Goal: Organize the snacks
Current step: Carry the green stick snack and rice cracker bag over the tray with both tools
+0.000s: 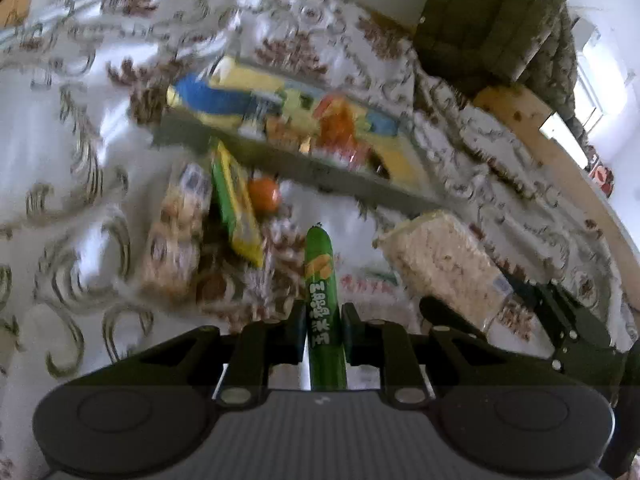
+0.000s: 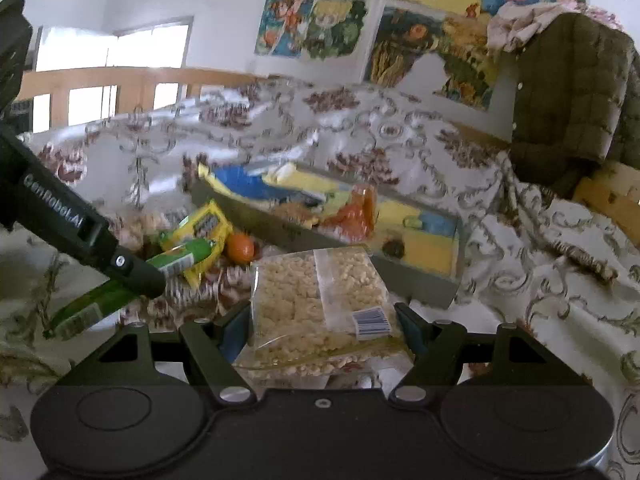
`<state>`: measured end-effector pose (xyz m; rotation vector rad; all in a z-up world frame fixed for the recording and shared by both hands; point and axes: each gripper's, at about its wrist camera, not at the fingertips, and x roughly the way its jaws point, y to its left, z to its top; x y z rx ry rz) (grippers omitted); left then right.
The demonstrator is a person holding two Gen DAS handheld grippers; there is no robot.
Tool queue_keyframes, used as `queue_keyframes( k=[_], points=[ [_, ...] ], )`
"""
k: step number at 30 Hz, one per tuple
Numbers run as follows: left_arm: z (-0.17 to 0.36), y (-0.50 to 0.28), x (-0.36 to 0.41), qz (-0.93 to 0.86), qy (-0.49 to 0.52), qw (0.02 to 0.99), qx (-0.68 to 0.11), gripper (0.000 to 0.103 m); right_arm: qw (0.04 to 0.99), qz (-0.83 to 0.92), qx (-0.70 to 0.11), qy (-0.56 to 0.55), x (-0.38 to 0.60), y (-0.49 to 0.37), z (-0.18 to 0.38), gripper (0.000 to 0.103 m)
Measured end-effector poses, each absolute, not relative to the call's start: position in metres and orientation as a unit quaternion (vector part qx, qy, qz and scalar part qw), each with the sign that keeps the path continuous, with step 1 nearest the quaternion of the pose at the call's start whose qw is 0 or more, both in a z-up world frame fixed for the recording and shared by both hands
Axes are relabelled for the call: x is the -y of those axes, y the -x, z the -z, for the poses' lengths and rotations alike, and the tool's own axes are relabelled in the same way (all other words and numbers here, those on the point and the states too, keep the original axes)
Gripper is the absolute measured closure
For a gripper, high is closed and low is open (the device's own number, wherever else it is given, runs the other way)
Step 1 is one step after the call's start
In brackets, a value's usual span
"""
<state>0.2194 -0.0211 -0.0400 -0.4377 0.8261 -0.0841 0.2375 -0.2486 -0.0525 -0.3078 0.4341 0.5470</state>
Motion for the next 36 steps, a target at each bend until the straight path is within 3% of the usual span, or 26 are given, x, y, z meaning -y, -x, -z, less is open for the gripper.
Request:
queue_keyframes(
  k=[16,26,36],
  points=[
    [-0.016,-0.322,-0.002,0.047,0.192,0.926,-0.322,0.083,0.946,-0.259,-0.164,0.101,0.222,-0.331,0.006,0.027],
    [0.012,-0.418,-0.025,0.031,0.174,0.934,-0.311,0.082,0.947,-0.25,-0.196,0.058,0.189,-0.429,0.039,0.027],
    [0.058,-0.453,-0.037,0.028,0.191,0.924,-0.329,0.082,0.939,-0.247,-0.227,0.076,0.165,-0.452,0.072,0.027]
  ],
)
